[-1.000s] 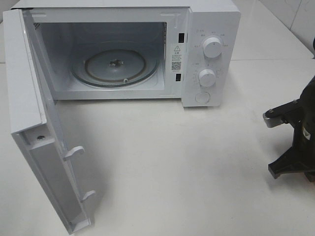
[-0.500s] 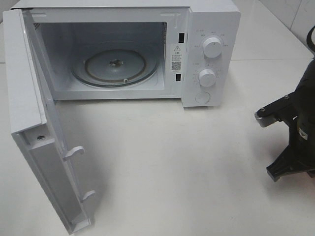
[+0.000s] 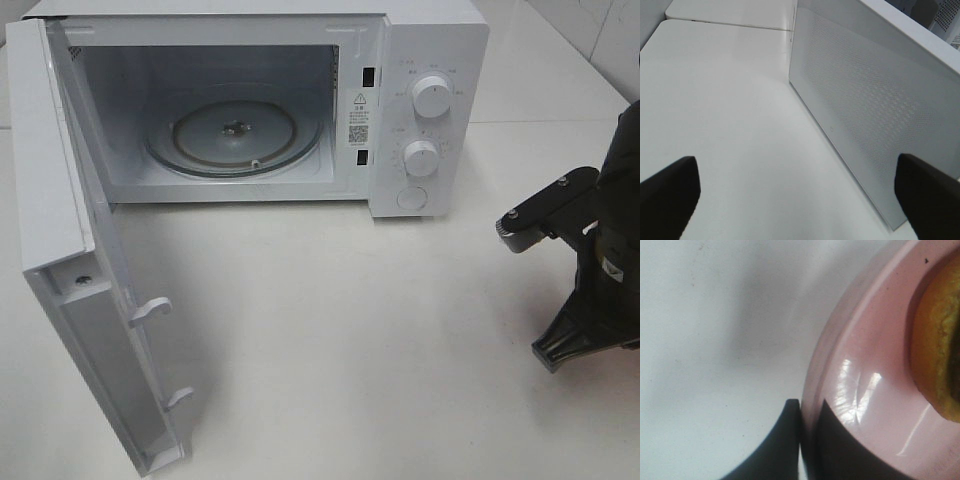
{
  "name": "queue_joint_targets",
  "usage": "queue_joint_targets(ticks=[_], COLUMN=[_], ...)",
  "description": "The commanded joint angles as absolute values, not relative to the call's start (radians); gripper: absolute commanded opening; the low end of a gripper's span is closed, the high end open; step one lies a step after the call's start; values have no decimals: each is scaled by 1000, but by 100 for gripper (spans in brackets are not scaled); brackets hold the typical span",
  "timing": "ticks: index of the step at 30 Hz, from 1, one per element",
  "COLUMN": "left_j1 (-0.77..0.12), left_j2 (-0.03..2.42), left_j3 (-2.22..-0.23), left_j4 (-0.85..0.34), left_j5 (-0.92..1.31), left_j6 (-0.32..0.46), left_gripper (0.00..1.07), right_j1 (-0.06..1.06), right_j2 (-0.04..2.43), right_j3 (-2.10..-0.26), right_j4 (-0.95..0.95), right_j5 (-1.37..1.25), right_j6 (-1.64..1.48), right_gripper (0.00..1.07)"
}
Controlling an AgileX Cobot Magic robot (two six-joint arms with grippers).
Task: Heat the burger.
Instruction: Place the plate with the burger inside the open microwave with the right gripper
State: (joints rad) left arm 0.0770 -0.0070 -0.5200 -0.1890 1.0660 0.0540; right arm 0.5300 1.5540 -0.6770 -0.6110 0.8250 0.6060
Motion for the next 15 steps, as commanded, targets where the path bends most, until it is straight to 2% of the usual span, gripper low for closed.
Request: queue_joint_targets(ticks=[1,15], left_j1=[78,78], left_j2=[-21,-21], left_j3=[-518,-518], left_j4=[-189,-189], left_j5=[1068,1068], left_j6=[51,51], left_gripper=[98,98], right_j1=[555,729], right_j2=[1526,1505], right_j3=[-678,-678], right_j4=[-657,-657], right_j5=[871,914], right_j6=[588,548], right_gripper=[0,0])
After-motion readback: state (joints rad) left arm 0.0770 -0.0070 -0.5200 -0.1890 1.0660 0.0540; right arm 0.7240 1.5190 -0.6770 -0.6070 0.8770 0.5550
